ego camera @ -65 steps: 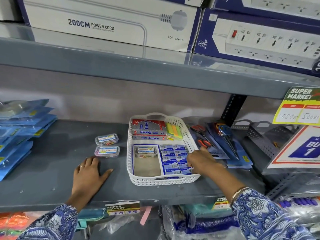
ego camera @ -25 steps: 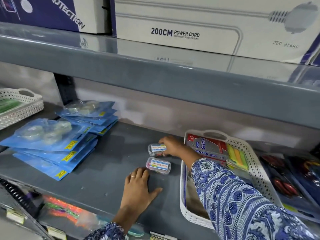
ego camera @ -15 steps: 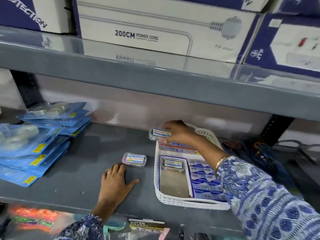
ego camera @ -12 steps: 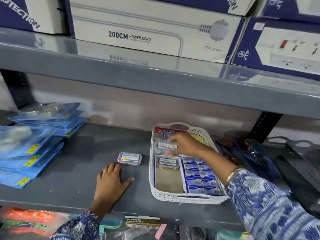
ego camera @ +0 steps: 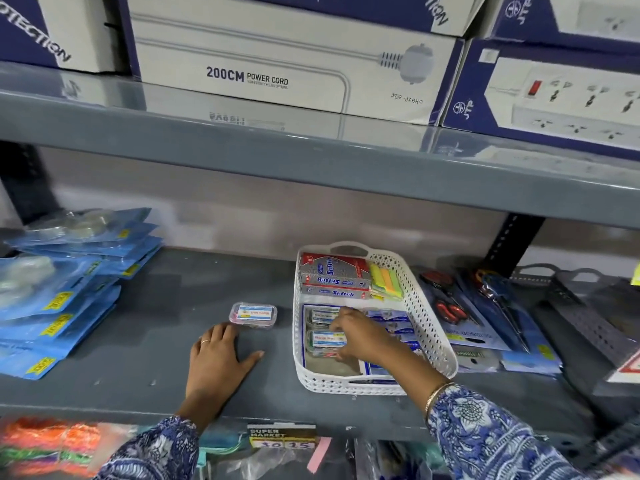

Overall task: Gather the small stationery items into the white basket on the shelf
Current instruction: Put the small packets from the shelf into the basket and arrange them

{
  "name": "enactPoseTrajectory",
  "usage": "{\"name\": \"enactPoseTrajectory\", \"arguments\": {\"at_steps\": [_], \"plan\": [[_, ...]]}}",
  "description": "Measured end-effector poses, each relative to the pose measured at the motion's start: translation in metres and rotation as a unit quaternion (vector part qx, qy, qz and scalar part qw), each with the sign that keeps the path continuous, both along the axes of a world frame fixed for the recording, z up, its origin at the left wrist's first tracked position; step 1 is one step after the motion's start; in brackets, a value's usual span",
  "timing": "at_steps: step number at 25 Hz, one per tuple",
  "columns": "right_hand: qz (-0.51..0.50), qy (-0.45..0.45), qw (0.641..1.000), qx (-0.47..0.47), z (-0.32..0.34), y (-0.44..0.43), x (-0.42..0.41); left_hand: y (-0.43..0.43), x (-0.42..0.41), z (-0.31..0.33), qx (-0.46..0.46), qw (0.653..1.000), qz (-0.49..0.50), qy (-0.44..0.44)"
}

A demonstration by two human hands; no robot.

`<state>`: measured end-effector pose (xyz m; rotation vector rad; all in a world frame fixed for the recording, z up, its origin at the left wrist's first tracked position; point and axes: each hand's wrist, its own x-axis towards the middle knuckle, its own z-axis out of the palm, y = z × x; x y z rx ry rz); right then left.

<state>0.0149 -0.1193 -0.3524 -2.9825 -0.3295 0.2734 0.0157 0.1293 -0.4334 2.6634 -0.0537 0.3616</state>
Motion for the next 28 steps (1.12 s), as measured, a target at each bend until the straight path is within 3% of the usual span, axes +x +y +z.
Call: {"name": "enactPoseTrajectory", "arguments": {"at_steps": [10,14,20,26,28], "plan": [[-0.021,-0.013,0.999,-0.028,0.0,0.005,-0.003,0.001,0.0,-0.001,0.004,1.0,-0.001,0.011],[-0.034,-0.023,0.999,0.012,0.003,0.0,-0.009,0.0,-0.003,0.002,-0.005,1.0,-0.004,0.012],[-0.072,-0.079,0.99,0.096,0.015,-0.025,-0.023,0.0,0.014,0.022,-0.12,0.992,-0.029,-0.003],[-0.142,-0.14,0.977,0.072,0.027,-0.063,-0.033,-0.005,0.06,0.037,0.101,0.984,-0.107,0.102],[-0.182,-0.133,0.973,0.056,0.023,-0.08,-0.043,-0.002,0.06,0.033,0.104,0.982,-0.107,0.112]]}}
